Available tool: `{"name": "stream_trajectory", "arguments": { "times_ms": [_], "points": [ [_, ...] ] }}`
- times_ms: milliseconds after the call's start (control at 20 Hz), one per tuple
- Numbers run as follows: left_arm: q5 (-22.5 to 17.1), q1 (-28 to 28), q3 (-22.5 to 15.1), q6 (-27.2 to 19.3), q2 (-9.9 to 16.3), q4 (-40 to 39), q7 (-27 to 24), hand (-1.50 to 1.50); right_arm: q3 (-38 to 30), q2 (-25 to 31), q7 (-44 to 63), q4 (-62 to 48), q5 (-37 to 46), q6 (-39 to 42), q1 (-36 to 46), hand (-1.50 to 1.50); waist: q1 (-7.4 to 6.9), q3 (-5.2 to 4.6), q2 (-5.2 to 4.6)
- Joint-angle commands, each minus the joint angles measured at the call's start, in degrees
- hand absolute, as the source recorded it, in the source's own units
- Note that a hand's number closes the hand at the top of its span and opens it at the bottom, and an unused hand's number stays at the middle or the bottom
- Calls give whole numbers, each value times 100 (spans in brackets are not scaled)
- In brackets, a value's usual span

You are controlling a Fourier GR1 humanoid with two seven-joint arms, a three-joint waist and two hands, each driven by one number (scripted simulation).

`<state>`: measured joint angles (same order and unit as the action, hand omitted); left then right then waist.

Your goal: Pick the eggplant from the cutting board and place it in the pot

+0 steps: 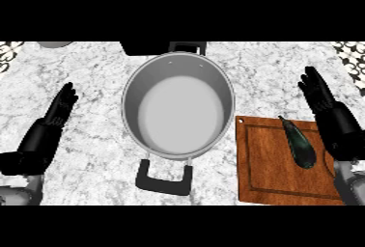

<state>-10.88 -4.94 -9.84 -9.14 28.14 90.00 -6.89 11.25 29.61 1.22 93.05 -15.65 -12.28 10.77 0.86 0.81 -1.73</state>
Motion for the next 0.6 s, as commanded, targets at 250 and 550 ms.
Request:
{"name": "stream_trajectory", "arguments": {
  "times_ms": [250,550],
  "points": [
    [564,48,500,-634,468,-1265,1042,0,-57,66,1640,-1374,59,-213,485,150,-212,-90,84],
    [485,135,227,-838,182,-1147,2127,0,295,298,1498,-1595,2860,-2856,138,-150,-95,-88,169]
  ]
}}
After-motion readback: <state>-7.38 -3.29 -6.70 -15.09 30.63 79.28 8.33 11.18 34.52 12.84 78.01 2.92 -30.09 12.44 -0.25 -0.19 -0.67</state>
